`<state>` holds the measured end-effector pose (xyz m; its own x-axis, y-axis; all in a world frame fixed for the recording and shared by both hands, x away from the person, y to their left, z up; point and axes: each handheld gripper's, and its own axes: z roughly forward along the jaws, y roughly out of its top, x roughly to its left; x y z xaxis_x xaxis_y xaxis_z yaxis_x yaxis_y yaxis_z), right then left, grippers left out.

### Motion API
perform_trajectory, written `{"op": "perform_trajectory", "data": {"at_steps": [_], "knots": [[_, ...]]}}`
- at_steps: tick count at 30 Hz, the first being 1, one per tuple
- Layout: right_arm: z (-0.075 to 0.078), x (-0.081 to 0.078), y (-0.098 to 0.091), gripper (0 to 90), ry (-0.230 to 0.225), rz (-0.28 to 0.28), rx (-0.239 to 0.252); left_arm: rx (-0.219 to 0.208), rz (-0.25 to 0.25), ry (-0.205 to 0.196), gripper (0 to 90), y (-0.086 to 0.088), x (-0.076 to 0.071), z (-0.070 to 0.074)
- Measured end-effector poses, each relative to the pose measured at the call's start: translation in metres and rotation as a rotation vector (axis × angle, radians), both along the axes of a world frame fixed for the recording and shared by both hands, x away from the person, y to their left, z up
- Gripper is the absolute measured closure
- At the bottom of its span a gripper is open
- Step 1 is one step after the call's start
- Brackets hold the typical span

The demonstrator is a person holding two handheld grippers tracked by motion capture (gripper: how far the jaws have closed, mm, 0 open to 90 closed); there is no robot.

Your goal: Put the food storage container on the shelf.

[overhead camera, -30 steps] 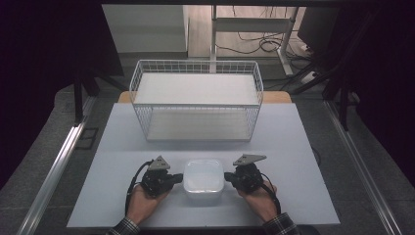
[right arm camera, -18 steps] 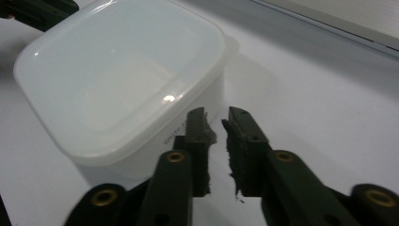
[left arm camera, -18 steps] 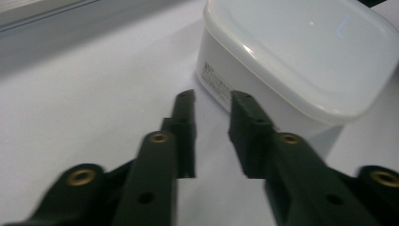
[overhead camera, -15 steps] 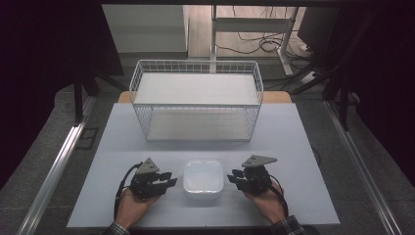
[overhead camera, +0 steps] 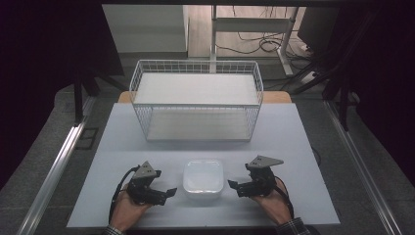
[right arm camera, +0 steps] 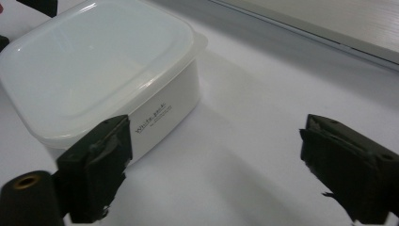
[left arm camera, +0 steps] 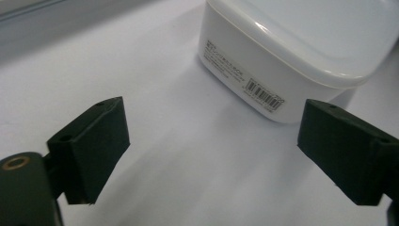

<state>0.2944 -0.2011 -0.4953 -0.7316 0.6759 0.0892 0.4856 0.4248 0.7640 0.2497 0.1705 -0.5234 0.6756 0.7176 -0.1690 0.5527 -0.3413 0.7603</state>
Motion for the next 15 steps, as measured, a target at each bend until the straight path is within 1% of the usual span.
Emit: {"op": "perform_trajectory", "data": {"at_steps": [1,3,4,5,6,7,8,10,11,13,14,15], "knots": [[0.0,0.0,0.0,6.0,-0.003,0.002,-0.001,0.001,-0.005,-0.004,7.7,0.0,0.001,-0.001],[0.0,0.0,0.0,5.4,-0.005,0.004,0.004,-0.007,-0.01,-0.018,8.1,0.0,0.0,0.0],[0.0,0.0,0.0,5.4,-0.005,0.004,0.004,-0.007,-0.01,-0.018,8.8,0.0,0.0,0.0],[0.002,0.0,0.0,5.3,-0.011,0.007,0.009,-0.008,-0.017,-0.048,9.7,0.0,-0.001,0.001],[0.003,0.0,0.0,5.3,-0.015,0.011,0.013,-0.008,-0.017,-0.048,9.7,0.0,-0.001,0.001],[0.004,0.0,0.0,5.3,-0.017,0.011,0.012,-0.014,-0.019,-0.069,9.8,0.0,-0.001,0.003],[0.004,0.0,0.0,5.3,-0.017,0.011,0.012,-0.014,-0.019,-0.069,10.6,0.0,-0.001,0.003],[0.007,-0.001,0.002,5.2,-0.026,0.027,0.018,-0.043,-0.014,-0.075,11.2,0.001,0.0,0.006],[0.008,-0.002,0.004,5.2,-0.029,0.03,0.021,-0.049,-0.011,-0.076,11.6,0.002,0.0,0.008],[0.01,-0.002,0.006,5.2,-0.028,0.04,0.019,-0.075,-0.021,-0.073,11.9,0.003,0.002,0.009],[0.01,-0.002,0.008,5.2,-0.022,0.042,0.016,-0.075,-0.021,-0.073,12.0,0.003,0.002,0.009],[0.011,-0.002,0.009,5.2,-0.026,0.045,0.019,-0.087,-0.017,-0.078,12.2,0.003,0.003,0.01]]}}
